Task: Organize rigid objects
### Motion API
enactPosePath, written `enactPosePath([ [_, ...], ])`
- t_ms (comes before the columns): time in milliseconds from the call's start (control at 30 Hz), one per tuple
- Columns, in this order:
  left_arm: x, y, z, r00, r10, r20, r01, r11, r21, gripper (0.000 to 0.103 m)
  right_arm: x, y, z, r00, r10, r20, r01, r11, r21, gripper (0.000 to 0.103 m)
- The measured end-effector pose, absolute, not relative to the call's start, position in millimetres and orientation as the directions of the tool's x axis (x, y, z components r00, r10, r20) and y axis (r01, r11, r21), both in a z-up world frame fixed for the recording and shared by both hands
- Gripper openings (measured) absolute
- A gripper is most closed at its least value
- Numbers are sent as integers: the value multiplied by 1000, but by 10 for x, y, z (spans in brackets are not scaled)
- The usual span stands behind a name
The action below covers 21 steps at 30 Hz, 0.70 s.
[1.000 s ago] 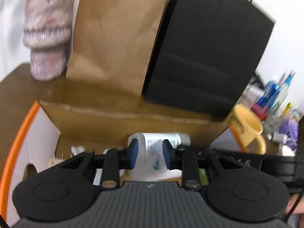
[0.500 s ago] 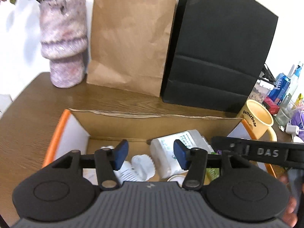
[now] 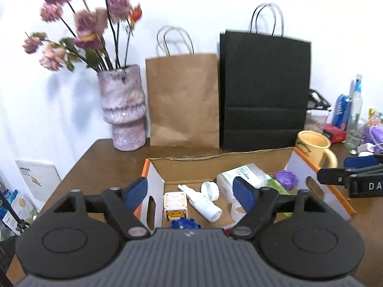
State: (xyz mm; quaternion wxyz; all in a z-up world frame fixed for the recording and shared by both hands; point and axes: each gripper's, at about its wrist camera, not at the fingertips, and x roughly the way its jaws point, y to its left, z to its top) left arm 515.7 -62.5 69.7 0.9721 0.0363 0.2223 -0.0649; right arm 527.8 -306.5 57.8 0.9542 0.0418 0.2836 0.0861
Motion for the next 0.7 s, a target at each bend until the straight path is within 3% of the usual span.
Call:
enactPosePath([
  [300, 4308, -547, 836, 955, -138, -263, 149, 989, 24, 88, 4544, -3066, 573, 884, 185, -429, -140, 981, 134, 76],
  [700, 3451, -359, 725, 969, -131, -208, 134, 991, 1, 90, 3544, -3003, 510, 934, 187, -305, -158, 980, 119, 81],
])
